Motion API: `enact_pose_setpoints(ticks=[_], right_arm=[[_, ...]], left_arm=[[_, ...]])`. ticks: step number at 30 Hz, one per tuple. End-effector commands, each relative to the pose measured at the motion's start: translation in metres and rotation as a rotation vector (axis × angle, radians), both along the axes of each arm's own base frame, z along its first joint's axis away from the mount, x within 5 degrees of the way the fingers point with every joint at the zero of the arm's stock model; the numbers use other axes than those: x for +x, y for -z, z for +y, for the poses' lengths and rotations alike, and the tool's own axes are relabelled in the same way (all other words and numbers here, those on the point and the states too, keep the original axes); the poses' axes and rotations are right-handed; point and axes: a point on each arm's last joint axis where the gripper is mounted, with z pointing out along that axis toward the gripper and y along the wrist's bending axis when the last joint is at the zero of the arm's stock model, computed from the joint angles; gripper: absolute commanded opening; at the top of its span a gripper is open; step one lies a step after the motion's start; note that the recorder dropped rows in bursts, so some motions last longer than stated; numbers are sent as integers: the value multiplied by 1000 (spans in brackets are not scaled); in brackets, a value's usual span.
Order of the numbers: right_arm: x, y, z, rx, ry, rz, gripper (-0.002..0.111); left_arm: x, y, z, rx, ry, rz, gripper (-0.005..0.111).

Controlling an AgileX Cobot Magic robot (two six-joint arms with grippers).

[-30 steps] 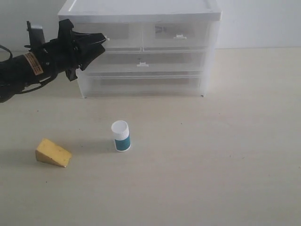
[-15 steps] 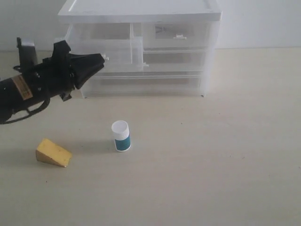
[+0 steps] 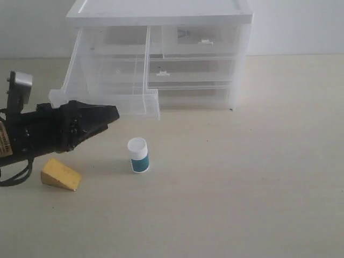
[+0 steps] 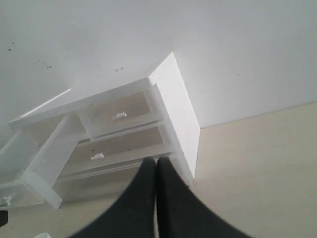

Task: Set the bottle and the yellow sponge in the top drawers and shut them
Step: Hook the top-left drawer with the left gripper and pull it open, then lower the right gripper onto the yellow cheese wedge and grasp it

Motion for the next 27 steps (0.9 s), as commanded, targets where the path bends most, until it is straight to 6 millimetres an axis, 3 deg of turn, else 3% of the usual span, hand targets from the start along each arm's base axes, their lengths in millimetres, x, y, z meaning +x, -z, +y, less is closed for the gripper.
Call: enact_pose_setpoints(ticks=[1,2,4,6,7,9,15,18,20,23,25,27], right_arm=[[-1,3,1,-15,-13,32,0],[-1,6,2,-30,-23,56,0],[-1,6,2,-31,-25,59,0],[-1,7,3,-46,-42,74,0],[2,10,6,-70,-77,112,0],[6,7,11,-90,-126,146,0],[31,0,46,-226,-366,279,0],[47,-9,88,-324,-529,310,0],[55,-11,127,-418,-643,287,0],[64,-5,203,-536,-782,253,0],[73,4,249,-616,-838,243,8],[85,14,285,-646,-859,266,24]], left_arm=[[-19,10,-6,83,157,80,50],[-29,11,-9,105,244,75,29],[-41,8,-11,112,324,37,5],[-57,-6,-13,66,384,-62,4],[-66,-23,-14,33,404,-167,4],[-72,-41,-12,56,388,-254,4],[-93,-103,18,290,64,-500,4],[-111,-124,36,415,-166,-573,4],[-128,-134,53,503,-366,-600,4],[-150,-137,73,515,-614,-591,4],[-162,-134,80,511,-698,-601,4],[-169,-131,82,510,-725,-617,4]])
